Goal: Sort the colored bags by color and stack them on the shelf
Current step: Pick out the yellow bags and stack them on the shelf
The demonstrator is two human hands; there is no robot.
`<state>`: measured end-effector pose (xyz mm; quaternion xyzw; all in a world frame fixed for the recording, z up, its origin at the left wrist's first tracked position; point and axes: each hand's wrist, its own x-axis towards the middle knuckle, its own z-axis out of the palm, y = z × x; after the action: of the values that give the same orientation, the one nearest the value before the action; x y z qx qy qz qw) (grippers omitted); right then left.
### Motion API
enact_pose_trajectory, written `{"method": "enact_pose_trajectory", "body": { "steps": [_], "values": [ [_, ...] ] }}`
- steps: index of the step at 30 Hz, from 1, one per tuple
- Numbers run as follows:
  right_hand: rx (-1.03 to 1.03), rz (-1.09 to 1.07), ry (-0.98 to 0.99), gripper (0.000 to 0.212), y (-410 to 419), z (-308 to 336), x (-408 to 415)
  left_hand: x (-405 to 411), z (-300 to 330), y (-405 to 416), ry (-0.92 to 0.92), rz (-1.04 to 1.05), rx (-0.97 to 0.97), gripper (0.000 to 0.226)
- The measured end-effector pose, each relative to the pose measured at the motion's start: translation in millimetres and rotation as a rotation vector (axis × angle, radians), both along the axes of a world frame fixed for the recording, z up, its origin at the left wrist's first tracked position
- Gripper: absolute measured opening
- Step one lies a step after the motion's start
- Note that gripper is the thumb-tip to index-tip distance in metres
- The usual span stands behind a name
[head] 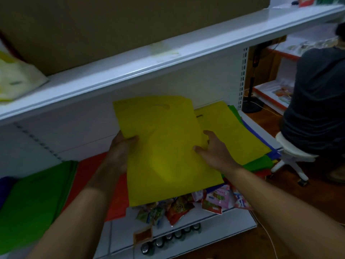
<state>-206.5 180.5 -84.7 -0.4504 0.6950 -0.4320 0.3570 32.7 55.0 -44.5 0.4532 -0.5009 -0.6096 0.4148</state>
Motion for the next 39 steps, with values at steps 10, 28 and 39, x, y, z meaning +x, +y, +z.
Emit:
{"method": "enact_pose_trajectory", "body": {
  "steps": [10,28,39],
  "values": [
    [-0.103,0.175,0.024,0.065,-23.3,25.5,127.9,149.7,24.0,12.2,-0.067,0.162,-0.058,0.041],
    [-0.175,0.309,0.220,0.049,-87.3,55.7,425.4,456.5,56.1,-8.1,-0.597,0.477,-0.346,0.054],
    [-0.228,0.483,0.272,0.045,-190.3,52.0,571.7,594.7,49.5,-40.0,-0.835,0.781,-0.299,0.033]
  ]
}}
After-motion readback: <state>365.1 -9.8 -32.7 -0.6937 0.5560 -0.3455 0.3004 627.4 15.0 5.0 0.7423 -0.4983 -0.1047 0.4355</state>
